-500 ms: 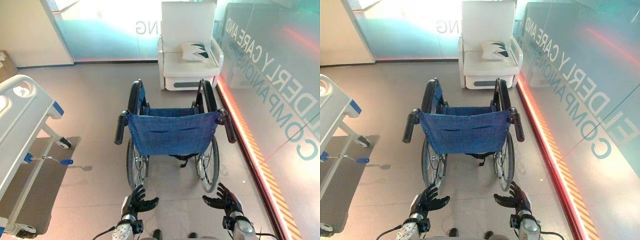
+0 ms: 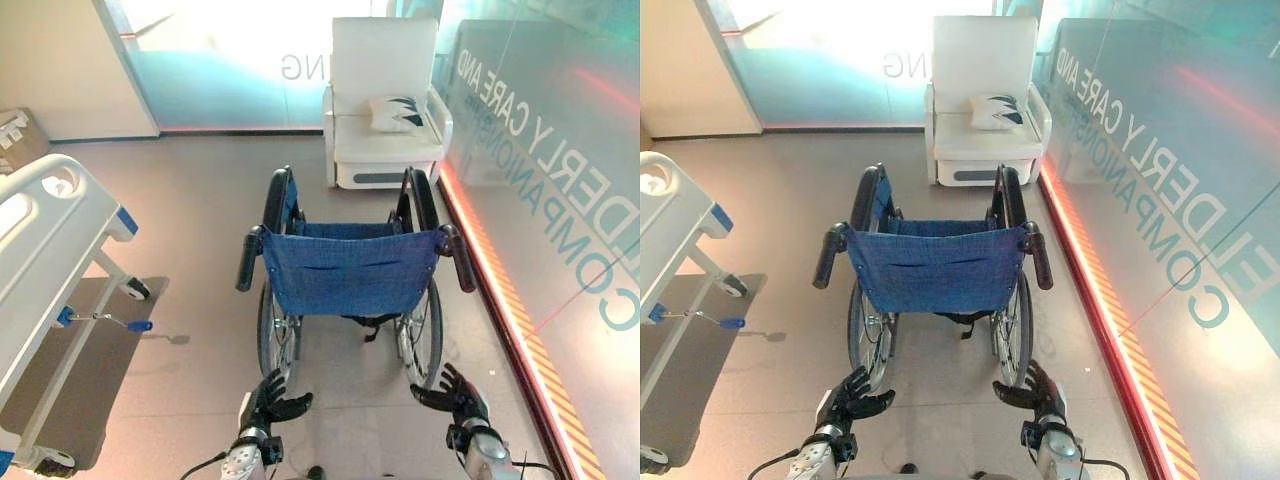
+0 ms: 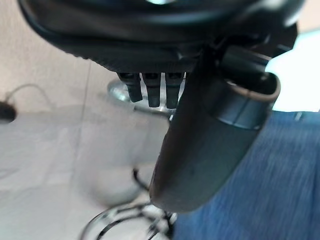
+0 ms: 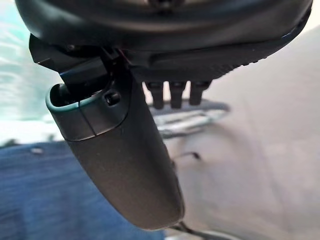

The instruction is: Push the wheelchair next to the bed

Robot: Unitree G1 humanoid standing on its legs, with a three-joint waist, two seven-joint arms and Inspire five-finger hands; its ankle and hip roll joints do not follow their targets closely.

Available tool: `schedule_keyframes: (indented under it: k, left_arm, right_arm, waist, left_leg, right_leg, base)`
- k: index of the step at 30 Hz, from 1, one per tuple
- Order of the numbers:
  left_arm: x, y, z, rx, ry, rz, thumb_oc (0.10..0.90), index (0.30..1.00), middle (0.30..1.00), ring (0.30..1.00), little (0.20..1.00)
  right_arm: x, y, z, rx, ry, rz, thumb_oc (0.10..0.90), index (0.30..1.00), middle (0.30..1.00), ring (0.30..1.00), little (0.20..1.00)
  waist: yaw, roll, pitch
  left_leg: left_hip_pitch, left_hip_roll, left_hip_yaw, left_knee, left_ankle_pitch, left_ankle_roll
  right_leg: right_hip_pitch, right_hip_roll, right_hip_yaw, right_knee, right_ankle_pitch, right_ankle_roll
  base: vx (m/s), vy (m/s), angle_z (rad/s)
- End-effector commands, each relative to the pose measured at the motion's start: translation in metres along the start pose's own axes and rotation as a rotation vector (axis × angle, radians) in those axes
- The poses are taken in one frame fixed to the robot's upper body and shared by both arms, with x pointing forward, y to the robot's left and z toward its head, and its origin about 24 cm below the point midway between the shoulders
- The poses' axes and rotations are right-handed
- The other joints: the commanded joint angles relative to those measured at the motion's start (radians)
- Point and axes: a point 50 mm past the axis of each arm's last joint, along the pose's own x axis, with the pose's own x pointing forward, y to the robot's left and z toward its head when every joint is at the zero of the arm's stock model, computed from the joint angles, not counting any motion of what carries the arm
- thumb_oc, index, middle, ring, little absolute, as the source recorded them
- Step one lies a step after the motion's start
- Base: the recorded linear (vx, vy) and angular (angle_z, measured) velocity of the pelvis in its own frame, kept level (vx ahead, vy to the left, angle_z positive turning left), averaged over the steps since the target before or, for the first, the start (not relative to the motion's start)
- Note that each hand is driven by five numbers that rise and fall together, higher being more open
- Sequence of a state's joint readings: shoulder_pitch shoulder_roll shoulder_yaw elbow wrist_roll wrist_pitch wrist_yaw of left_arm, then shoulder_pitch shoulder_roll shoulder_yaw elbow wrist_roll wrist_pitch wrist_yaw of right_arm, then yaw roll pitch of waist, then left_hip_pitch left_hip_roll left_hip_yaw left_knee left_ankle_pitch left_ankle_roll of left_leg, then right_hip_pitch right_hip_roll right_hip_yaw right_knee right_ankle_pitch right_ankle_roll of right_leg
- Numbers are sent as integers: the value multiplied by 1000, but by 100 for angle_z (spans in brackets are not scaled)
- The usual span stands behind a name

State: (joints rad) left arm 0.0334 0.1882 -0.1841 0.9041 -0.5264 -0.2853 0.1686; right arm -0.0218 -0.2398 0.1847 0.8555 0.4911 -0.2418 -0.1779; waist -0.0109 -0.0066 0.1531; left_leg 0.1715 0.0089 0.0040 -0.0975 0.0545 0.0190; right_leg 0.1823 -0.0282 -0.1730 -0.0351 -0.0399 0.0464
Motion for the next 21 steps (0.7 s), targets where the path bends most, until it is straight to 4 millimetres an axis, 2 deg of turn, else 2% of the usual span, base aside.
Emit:
schedule_keyframes:
  k: [1,3,4,6,8,13,16,18,20,21]
  left_arm:
    - [17,10,88,-4,-340,96,800,900,900,900,900]
    - [18,23,120,36,-428,156,800,900,900,900,900]
    - [18,28,128,42,-445,167,800,900,900,900,900]
    - [19,44,170,63,-537,224,800,900,900,900,900]
    - [19,51,200,72,-599,270,800,900,900,900,900]
    - [12,61,257,78,-716,365,800,900,900,900,900]
    - [3,63,287,38,-806,386,800,900,900,900,900]
    - [-2,61,297,25,-852,388,800,900,900,900,900]
    - [-13,51,319,1,-950,329,800,900,900,900,900]
    - [-14,49,321,-1,-958,319,800,900,900,900,900]
  right_arm:
    - [14,-35,90,20,-336,-130,800,900,900,900,900]
    - [15,-59,124,-11,-405,-160,800,900,900,900,900]
    - [15,-64,133,-17,-424,-170,800,900,900,900,900]
    - [13,-85,175,-42,-523,-247,800,900,900,900,900]
    - [10,-94,210,-55,-601,-307,800,900,900,900,900]
    - [0,-85,274,-104,-745,-380,800,900,900,900,900]
    - [-11,-79,305,-110,-842,-407,800,900,900,900,900]
    - [-16,-77,315,-107,-877,-403,800,900,900,900,900]
    - [-26,-69,335,-89,-954,-357,800,900,900,900,900]
    - [-27,-68,336,-88,-961,-351,800,900,900,900,900]
  waist:
    - [23,-17,-22]
    - [25,-12,-23]
    - [24,-12,-24]
    - [28,-9,-29]
    - [28,-4,-33]
    - [18,6,-46]
    - [12,10,-50]
    - [13,11,-53]
    - [14,10,-59]
    - [14,10,-59]
  left_leg:
    - [15,-53,26,21,-69,29]
    - [14,-52,27,18,-66,25]
    - [14,-52,28,18,-66,24]
    - [12,-53,26,17,-67,20]
    - [11,-55,23,14,-67,16]
    - [8,-59,19,12,-65,9]
    - [11,-61,14,11,-67,8]
    - [12,-62,13,11,-68,7]
    - [15,-63,9,11,-70,7]
    - [15,-63,9,11,-70,6]
  right_leg:
    - [-41,-10,58,22,74,12]
    - [-39,-13,54,15,78,14]
    - [-39,-14,52,13,78,15]
    - [-36,-17,43,7,78,17]
    - [-33,-19,38,1,78,20]
    - [-32,-22,37,-3,71,19]
    - [-28,-21,39,-5,66,18]
    - [-25,-21,39,-7,65,18]
    - [-20,-20,39,-9,62,17]
    - [-19,-20,39,-9,61,17]
  base:
    - [35,17,1]
    - [18,14,1]
    - [0,0,0]
    - [7,22,0]
    - [16,52,0]
    - [3,61,-1]
    - [7,43,1]
    - [0,0,0]
    - [0,0,0]
    - [29,-12,4]
